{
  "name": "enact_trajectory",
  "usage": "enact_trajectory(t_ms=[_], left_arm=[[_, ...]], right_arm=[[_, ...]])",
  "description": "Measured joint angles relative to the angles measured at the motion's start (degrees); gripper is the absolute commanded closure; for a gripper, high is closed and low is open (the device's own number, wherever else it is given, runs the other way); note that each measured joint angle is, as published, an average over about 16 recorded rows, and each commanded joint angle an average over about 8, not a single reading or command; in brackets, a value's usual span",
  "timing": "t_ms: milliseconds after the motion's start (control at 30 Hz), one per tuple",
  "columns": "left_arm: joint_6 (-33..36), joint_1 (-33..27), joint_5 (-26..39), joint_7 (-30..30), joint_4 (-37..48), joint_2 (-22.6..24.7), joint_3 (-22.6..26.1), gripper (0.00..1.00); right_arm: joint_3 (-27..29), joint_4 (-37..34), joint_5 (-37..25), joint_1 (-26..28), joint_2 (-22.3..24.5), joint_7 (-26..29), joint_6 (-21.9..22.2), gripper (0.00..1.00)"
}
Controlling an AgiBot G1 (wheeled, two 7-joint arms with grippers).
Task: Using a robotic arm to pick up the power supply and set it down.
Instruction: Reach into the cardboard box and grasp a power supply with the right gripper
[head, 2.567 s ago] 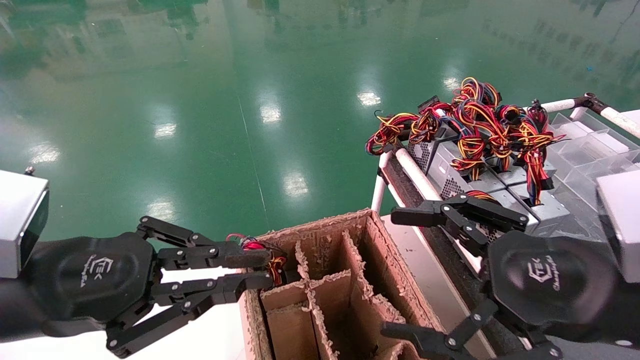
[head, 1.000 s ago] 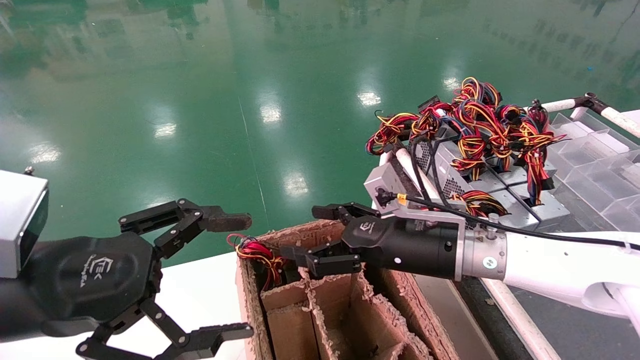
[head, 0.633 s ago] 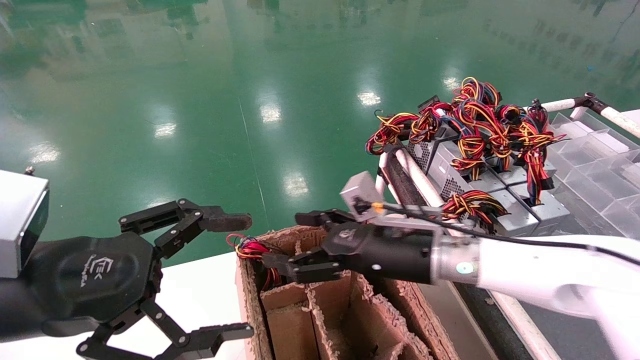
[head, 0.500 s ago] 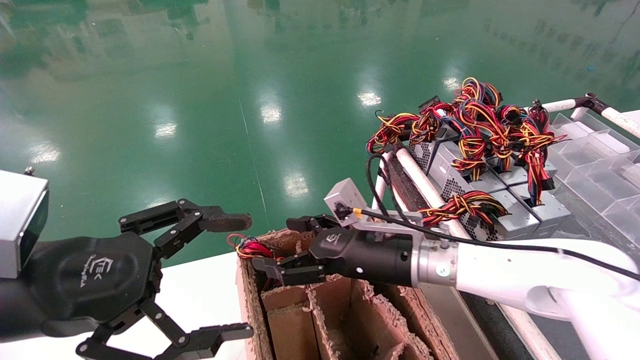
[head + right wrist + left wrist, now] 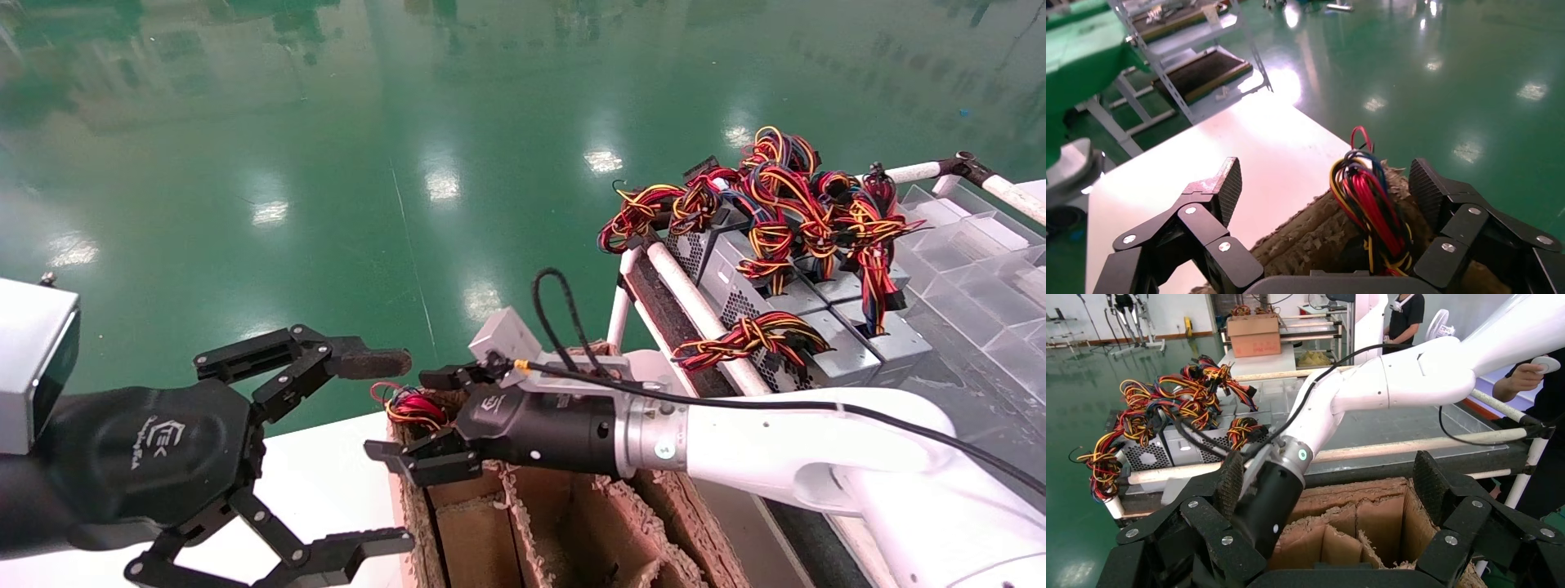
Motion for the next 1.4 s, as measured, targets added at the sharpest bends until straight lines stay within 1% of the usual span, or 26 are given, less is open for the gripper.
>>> enact_trajectory(t_ms=[267, 733, 1100, 1400], left_arm=[[-0.01, -0.01, -0.02, 0.01, 0.0, -0.01, 0.02, 0.0], [-0.03, -0.02, -0.04, 0.03, 0.0, -0.03, 0.06, 0.0], [-0.04, -0.02, -0.06, 0.05, 0.0, -0.04, 0.1, 0.0], [-0.05, -0.03, -0.08, 0.06, 0.0, -0.05, 0.12, 0.0]], right_arm=[[-0.21, -1.95, -0.14, 0.6, -0.84, -2.56, 0.35, 1.0], [-0.18, -5.37, 0.87, 1.33, -1.09, -5.07, -0.06, 1.0], [-0.29, -8.39, 1.95, 1.96, -1.34, -7.33, -0.92, 1.0], [0.48, -9.42, 4.04, 1.94, -0.73, -9.08, -2.26, 1.0]])
